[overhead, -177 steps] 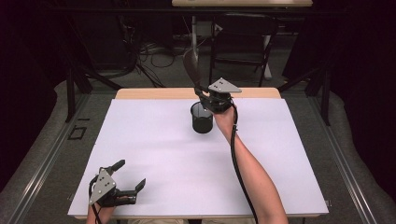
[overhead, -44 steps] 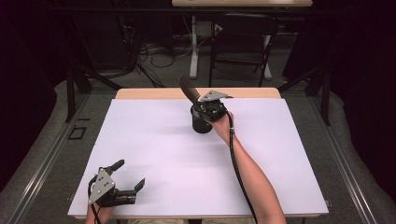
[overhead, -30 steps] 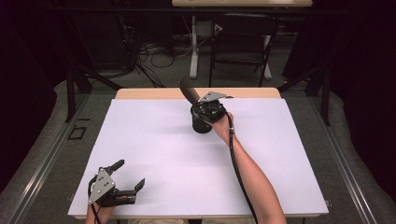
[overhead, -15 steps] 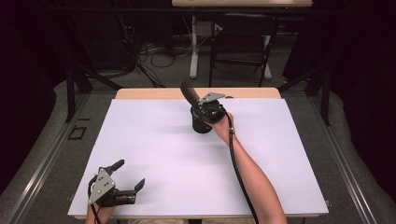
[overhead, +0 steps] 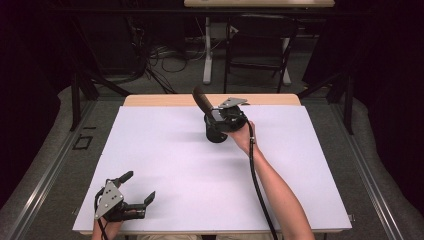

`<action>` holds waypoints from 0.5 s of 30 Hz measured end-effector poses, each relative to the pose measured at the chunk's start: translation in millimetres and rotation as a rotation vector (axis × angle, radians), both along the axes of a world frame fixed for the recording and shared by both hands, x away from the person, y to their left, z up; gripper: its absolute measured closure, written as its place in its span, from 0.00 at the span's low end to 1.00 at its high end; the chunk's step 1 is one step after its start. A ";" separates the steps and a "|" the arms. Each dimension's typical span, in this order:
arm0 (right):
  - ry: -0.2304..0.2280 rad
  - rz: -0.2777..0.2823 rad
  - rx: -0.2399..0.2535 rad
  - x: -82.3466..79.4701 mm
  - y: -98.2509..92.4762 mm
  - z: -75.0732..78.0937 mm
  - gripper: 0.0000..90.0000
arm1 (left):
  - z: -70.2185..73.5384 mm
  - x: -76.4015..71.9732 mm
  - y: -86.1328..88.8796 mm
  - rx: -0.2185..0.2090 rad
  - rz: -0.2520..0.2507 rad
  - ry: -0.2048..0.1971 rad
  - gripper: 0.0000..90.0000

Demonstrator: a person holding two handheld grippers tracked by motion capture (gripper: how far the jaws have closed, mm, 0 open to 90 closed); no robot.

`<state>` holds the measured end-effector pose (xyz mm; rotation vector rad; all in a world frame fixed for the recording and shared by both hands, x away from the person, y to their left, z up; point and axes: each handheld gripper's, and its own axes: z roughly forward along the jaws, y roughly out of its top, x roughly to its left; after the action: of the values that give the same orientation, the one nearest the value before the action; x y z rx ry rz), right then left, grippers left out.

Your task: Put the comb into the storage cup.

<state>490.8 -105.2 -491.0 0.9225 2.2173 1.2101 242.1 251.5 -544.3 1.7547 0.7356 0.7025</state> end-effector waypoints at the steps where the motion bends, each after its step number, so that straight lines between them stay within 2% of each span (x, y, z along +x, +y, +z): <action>1: -0.001 -0.001 0.003 -1.3 -0.9 2.2 0.42 | -0.1 -0.1 -0.5 -0.004 0.001 0.001 0.04; 8: 0.008 0.021 0.032 -9.5 -6.5 13.3 0.33 | 0.4 0.8 -2.7 0.002 -0.006 -0.002 0.04; 13: 0.012 0.026 0.020 -15.5 -9.6 19.6 0.28 | 1.1 1.5 -3.8 -0.002 -0.004 -0.001 0.04; 15: 0.016 0.040 0.030 -18.2 -11.6 22.3 0.24 | 1.4 2.3 -4.1 0.003 -0.007 -0.004 0.04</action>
<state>472.6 -116.8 -468.7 0.9065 2.2460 1.2616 244.4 247.4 -542.8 1.7568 0.7261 0.7024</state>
